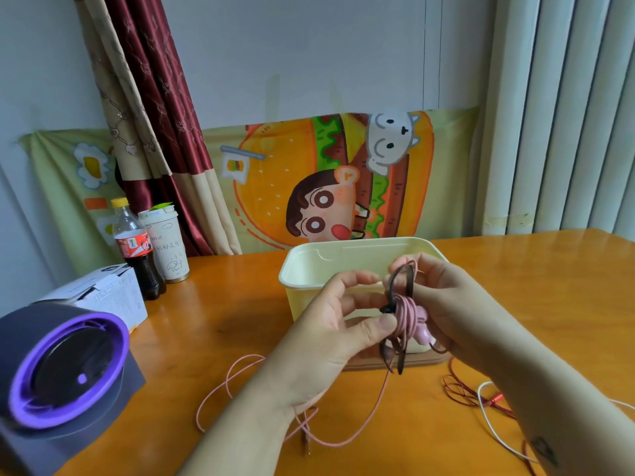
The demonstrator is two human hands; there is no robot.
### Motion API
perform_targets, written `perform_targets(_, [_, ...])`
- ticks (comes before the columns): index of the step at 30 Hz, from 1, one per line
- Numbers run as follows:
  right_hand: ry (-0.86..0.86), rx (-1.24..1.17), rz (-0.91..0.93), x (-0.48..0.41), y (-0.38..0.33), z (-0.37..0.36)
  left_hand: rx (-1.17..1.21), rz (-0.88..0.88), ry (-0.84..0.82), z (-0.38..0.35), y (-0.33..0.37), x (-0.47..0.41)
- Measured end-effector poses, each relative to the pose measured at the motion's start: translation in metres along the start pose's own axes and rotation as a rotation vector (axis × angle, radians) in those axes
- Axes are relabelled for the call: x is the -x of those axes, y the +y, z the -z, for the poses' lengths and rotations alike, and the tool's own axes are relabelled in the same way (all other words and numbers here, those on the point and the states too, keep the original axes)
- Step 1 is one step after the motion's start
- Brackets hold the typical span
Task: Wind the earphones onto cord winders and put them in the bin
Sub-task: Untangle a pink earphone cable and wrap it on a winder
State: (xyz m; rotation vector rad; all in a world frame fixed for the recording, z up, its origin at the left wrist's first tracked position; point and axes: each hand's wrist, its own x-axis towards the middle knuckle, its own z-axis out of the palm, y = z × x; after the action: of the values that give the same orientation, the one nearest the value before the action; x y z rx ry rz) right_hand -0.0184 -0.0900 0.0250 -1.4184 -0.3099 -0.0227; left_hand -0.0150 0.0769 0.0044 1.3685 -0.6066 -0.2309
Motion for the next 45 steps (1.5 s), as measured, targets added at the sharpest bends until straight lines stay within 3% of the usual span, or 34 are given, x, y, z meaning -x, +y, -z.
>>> perform_targets(3, [0.096,0.154,0.077,-0.002,0.004,0.001,-0.067,-0.02,0.022,0.0,0.001,-0.001])
perform_targets(6, [0.132,0.163,0.083,-0.004,0.004,0.003,-0.203,-0.022,0.002,-0.001,0.003,0.001])
perform_targets(13, [0.101,0.105,0.062,-0.001,-0.001,0.004,-0.602,-0.162,0.143,-0.01,0.007,0.003])
perform_targets(21, [0.065,0.075,0.018,-0.003,0.001,0.003,-0.84,-0.245,0.239,-0.012,0.009,0.004])
perform_targets(30, [-0.214,-0.003,-0.315,-0.001,0.01,0.013,-0.054,-0.196,0.262,0.012,0.024,0.002])
perform_targets(33, [-0.19,0.086,-0.34,-0.004,0.019,0.02,0.293,-0.169,0.405,0.026,0.026,-0.002])
perform_targets(36, [-0.059,0.193,-0.282,-0.006,0.021,0.028,0.418,-0.209,0.546,0.041,0.03,-0.002])
perform_targets(42, [0.135,0.945,-0.225,-0.011,0.024,0.058,0.455,-0.303,0.755,0.05,0.029,-0.002])
perform_targets(45, [0.33,1.314,-0.295,-0.013,0.031,0.078,0.488,-0.362,0.828,0.056,0.031,0.0])
